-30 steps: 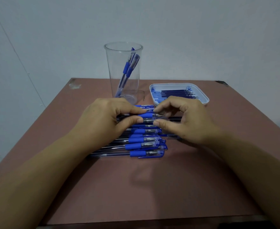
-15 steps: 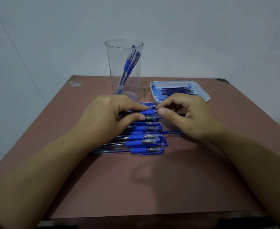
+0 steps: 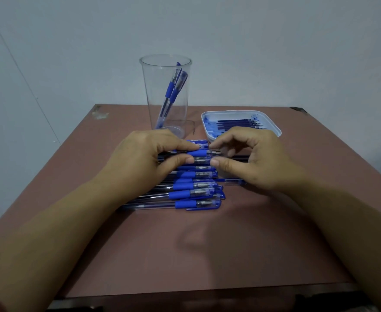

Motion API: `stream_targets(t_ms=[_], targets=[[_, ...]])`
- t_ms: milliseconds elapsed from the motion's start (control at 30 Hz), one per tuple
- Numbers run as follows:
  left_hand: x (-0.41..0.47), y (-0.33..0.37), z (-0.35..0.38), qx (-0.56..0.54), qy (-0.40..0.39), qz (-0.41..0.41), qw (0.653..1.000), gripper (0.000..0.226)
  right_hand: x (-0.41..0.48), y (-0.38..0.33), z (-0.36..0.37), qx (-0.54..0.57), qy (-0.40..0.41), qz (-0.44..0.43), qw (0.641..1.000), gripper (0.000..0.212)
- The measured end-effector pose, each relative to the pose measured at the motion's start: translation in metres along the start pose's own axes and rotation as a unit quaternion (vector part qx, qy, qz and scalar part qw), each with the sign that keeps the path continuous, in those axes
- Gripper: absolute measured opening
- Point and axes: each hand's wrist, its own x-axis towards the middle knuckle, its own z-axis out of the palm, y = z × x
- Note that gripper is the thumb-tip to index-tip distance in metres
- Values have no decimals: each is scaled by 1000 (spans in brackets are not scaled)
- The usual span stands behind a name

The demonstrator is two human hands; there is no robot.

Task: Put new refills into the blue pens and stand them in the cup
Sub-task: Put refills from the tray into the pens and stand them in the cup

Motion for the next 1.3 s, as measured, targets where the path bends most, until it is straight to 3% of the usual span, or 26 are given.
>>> stream_targets(t_ms=[200, 333, 533, 633, 833, 1033, 1300], targets=[[0, 1, 0, 1, 3, 2, 1000, 29, 0, -1, 3, -17, 3, -11, 1000, 13], [0, 0, 0, 2, 7, 2, 1000, 29, -2, -4, 0, 14, 2, 2, 1000, 23], [0, 0, 1, -2, 6, 2, 1000, 29, -1, -1, 2, -6, -3, 16, 1000, 8], [0, 0, 1, 2, 6, 4, 1000, 29, -3, -4, 2, 37, -3, 30, 999, 16], [0, 2, 0, -2, 2, -8, 1000, 26, -1, -2, 3, 7, 3, 38, 999, 5], [1, -1, -2, 5, 10, -29, 1000, 26, -1, -1, -5, 26, 24, 66, 997, 25], [1, 0, -3, 10, 3, -37, 999, 27, -2, 2, -23, -177, -155, 94, 967, 25]])
